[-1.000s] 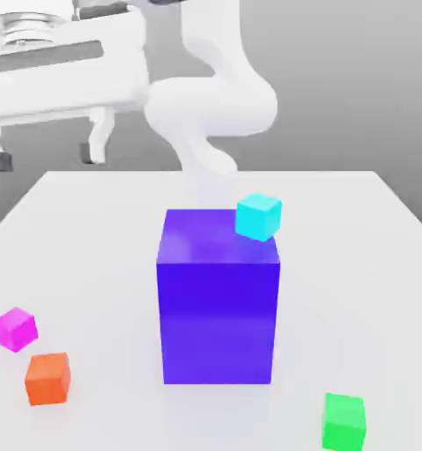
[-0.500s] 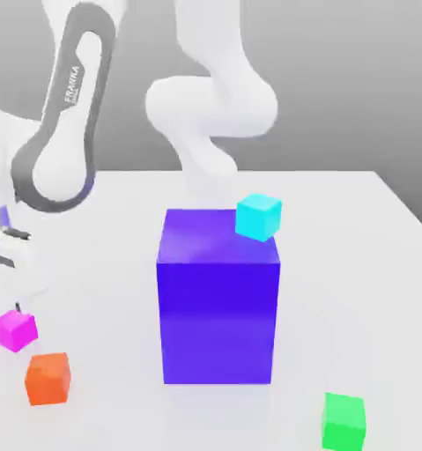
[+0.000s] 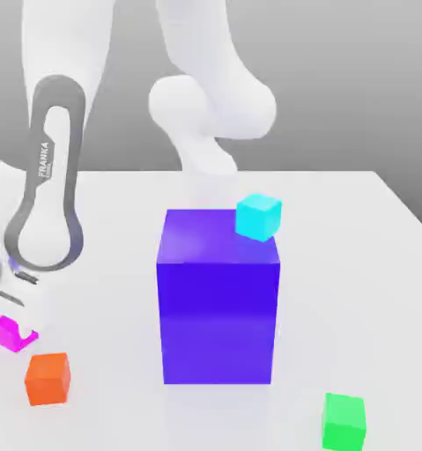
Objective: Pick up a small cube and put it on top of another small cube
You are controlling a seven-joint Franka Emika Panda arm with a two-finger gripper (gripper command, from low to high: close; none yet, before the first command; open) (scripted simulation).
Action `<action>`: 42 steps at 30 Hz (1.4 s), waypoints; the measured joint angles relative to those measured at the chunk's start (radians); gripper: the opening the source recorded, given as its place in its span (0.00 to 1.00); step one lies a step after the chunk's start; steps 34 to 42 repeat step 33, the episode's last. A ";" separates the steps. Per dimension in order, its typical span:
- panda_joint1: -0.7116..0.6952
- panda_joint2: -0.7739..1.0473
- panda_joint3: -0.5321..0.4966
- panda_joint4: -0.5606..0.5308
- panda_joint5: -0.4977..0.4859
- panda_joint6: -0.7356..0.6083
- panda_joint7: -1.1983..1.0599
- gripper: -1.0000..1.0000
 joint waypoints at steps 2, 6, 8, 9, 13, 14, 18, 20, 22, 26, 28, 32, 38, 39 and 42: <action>0.045 -0.046 -0.057 -0.014 -0.059 -0.030 0.045 0.00; 0.126 -0.149 -0.167 -0.046 -0.200 -0.095 0.151 0.00; 0.170 -0.179 -0.161 -0.045 -0.253 -0.123 0.183 0.00; 0.200 -0.184 -0.140 -0.037 -0.270 -0.135 0.189 0.00; 0.333 -0.192 -0.030 0.006 -0.330 -0.181 0.198 0.00; 0.365 -0.193 -0.002 0.016 -0.344 -0.191 0.200 0.00; 0.486 -0.202 0.097 0.051 -0.401 -0.226 0.211 0.00; 0.543 -0.208 0.144 0.066 -0.429 -0.242 0.217 0.00; 0.598 -0.215 0.189 0.080 -0.457 -0.257 0.223 0.00; 0.704 -0.219 0.280 0.108 -0.511 -0.277 0.236 0.00; 0.757 -0.156 0.323 0.139 -0.535 -0.239 0.238 0.00; 0.776 -0.082 0.339 0.155 -0.542 -0.179 0.237 1.00; 0.776 -0.082 0.339 0.155 -0.542 -0.179 0.237 1.00; 0.776 -0.082 0.339 0.155 -0.542 -0.179 0.237 1.00; 0.776 -0.082 0.339 0.155 -0.542 -0.179 0.237 1.00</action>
